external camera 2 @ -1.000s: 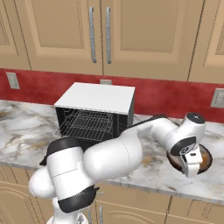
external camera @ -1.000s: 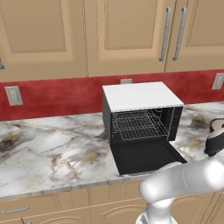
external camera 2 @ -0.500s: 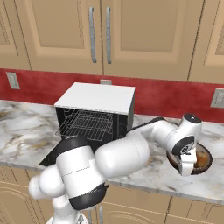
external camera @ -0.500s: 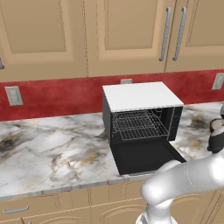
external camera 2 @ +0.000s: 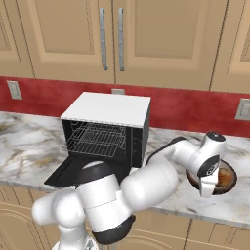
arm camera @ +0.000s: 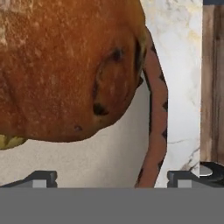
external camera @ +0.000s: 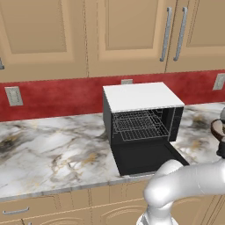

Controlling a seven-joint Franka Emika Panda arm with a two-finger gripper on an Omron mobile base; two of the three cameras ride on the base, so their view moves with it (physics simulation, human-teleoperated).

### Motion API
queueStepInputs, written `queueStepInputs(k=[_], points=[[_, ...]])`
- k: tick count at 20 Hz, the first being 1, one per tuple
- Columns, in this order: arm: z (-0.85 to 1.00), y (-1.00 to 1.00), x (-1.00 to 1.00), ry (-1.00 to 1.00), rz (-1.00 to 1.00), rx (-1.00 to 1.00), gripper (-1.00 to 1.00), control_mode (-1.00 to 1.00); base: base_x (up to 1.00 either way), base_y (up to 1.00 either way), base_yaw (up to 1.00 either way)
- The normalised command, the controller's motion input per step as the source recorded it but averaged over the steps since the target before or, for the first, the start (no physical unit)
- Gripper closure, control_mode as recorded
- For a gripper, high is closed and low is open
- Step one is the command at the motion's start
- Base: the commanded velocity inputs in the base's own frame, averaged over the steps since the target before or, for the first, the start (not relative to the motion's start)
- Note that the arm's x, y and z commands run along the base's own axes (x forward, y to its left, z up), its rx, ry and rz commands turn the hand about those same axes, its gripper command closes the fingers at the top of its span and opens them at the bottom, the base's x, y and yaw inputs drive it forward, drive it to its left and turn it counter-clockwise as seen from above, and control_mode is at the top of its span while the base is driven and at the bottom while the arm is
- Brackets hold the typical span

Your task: Pick up the heated bread from the toaster oven and place it in the bowl. Then move the bread bowl to the dining counter.

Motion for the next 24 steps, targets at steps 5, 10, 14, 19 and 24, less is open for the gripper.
queueStepInputs(k=[5,10,14,19,24], points=[[-0.19,0.0,0.13,0.0,-0.06,0.0,-1.0,-1.0,0.0,0.0,0.0],[-0.23,0.0,0.03,0.0,-0.03,0.0,1.0,-1.0,0.0,0.0,0.0],[-0.11,0.0,0.0,0.0,-0.01,0.0,1.0,-1.0,0.0,0.0,0.0],[0.0,0.0,0.0,0.0,0.0,0.0,1.0,-1.0,0.0,0.0,0.0],[0.0,0.02,0.0,-0.01,-0.01,0.0,1.0,-1.0,0.0,0.0,0.0]])
